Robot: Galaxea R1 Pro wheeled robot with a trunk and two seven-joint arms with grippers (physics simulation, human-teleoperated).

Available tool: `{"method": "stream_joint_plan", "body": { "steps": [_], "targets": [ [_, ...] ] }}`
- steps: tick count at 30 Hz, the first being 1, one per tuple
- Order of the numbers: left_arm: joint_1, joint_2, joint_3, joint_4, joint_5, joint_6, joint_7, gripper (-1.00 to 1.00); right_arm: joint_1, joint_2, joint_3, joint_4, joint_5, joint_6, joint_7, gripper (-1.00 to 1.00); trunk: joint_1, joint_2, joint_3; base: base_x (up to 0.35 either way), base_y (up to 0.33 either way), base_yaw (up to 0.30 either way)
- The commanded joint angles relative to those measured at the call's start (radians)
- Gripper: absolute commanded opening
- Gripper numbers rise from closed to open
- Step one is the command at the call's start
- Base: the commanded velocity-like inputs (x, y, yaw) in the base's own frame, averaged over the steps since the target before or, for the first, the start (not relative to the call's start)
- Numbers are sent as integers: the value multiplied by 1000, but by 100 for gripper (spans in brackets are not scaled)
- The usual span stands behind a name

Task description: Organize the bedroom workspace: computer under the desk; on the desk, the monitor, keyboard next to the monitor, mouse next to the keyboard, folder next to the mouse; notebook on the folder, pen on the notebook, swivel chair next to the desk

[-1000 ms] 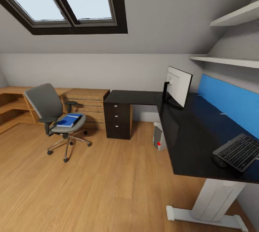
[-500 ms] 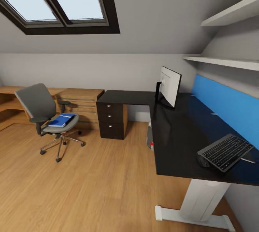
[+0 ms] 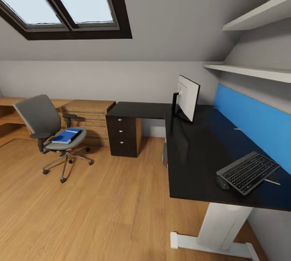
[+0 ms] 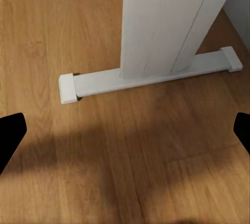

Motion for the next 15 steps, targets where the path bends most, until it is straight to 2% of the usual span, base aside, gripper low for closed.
{"method": "stream_joint_plan", "body": {
  "steps": [1, 7, 10, 15],
  "targets": [
    [-1, 1, -8, 0, 11, -6, 6, 100, -1, 0, -1, 1, 0, -4, -2, 100, -4, 7, 2, 0, -4, 0],
    [-1, 2, -7, 0, 11, -19, 8, 100, -1, 1, -1, 1, 3, -4, -2, 100, -27, 49, 21, 0, -1, 0],
    [-1, 2, -2, 0, 13, -87, 8, 100, -1, 1, -2, 1, 3, -4, -2, 100, -38, 70, 30, 0, 0, 0],
    [-1, 2, -1, 0, 16, -124, 9, 100, -1, 0, -4, 1, 0, -4, -3, 100, -58, 105, 46, 0, 0, 0]
  ]
}}
